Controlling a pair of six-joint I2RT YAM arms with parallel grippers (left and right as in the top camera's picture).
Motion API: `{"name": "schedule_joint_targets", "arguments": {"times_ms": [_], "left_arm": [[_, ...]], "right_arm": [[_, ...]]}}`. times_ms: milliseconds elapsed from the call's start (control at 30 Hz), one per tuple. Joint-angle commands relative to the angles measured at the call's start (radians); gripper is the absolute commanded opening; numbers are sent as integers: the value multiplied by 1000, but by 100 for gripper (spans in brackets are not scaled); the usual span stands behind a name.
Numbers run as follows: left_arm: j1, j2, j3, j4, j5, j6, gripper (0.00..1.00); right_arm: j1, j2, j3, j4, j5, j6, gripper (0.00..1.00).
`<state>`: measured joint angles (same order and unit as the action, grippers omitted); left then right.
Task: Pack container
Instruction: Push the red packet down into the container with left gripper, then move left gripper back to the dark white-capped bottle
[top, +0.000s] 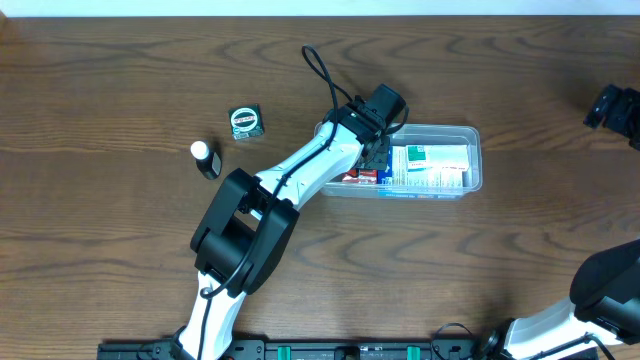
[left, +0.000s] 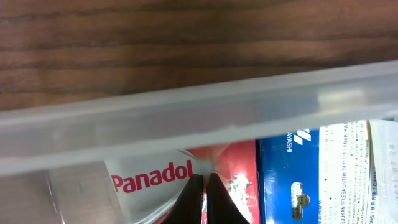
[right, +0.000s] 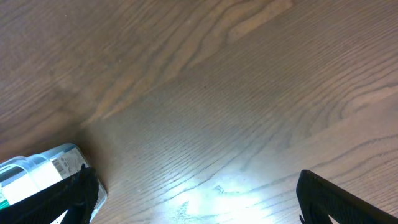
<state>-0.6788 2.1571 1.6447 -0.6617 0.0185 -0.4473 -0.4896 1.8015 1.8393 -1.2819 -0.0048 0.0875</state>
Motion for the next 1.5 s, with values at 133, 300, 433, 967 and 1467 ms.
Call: {"name": "schedule_joint_targets", "arguments": {"times_ms": [133, 300, 433, 967, 1467], "left_arm": [[-3, 59, -5, -18, -33, 9, 6], [-3, 51, -4, -18, -33, 9, 6], [-3, 48, -4, -18, -33, 9, 6], [-1, 21, -4, -11, -34, 10, 6], [85, -389, -2, -23, -175, 49, 54]], "right_arm": [[-3, -16, 13, 0, -3, 12, 99], [-3, -16, 13, 0, -3, 12, 99], [-3, -16, 13, 0, -3, 12, 99], [-3, -16, 13, 0, -3, 12, 99], [-3, -16, 13, 0, -3, 12, 99]]}}
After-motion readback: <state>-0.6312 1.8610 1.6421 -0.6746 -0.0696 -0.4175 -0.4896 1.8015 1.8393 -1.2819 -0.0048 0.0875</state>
